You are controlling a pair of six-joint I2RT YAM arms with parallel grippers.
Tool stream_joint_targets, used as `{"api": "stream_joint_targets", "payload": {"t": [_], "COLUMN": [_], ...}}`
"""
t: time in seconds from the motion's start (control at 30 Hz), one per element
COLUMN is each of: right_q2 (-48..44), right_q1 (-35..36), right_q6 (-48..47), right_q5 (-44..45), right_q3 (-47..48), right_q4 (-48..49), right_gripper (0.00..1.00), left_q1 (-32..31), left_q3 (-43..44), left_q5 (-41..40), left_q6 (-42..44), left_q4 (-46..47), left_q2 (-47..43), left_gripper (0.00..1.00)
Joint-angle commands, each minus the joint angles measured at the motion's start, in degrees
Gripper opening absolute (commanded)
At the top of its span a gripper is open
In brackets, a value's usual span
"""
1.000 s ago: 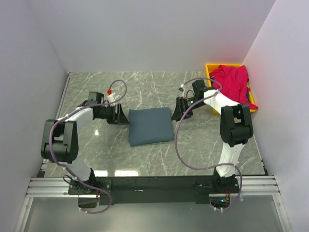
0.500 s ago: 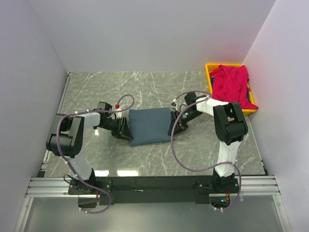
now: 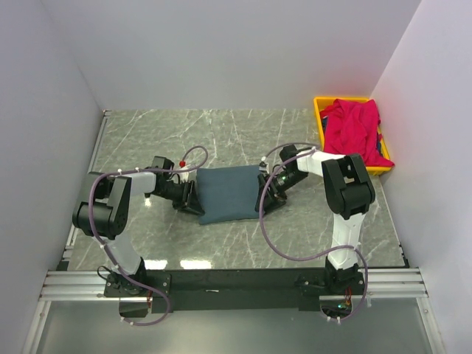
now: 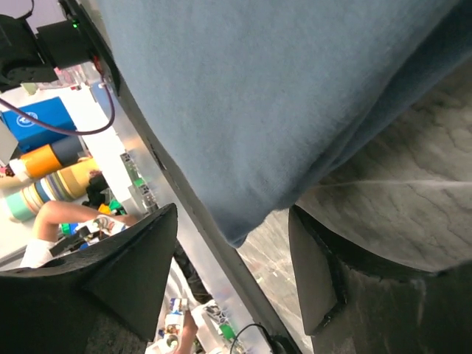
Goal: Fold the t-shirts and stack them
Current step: Fold the tshirt
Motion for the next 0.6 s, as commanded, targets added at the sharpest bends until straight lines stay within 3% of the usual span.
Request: {"api": "stream_joint_targets", "payload": {"t": [0.0,0.17,0.3,0.33,0.43,0.57], "right_q2": [-2.03,-3.36,-1.51,-1.43,-1.25,-0.90], "right_q1": [-0.07,0.71,1.94,2.03,2.12,2.12], "right_q6": [-1.33,-0.18,-0.45,0.07,0.87,0.87], "right_q5": [1.13,-0.10,-2.56,-2.57,-2.57,-2.74], "right_q3": [-1.46,-4.36,-4.01,-4.19,-4.37,-4.45], "right_q4": [-0.77,2.66,2.74,3.18,4.86,4.95], "right_gripper": [0.69,0.67,0.57,0.54,0.42,0.18], "left_q1": [-0.31,-0.31,-0.31,-0.31,-0.31,-0.66], "left_q3": [-0.46,-1.16,-0.73,-0.55,-0.64,-0.37], "left_q5": [1.48,1.39,1.48,1.31,1.74,1.22], "left_q6": [-0.54,-1.06,-1.15,-0.98,-0.89,-0.71], "left_q4": [1.13,1.74,0.69,-0.10,-0.72,-2.12], "left_q2": [-0.64,-0.82,0.06,0.06,-0.47,-0.21], "left_gripper": [0.35,0.35,0.53,0.54,0.52,0.44]}}
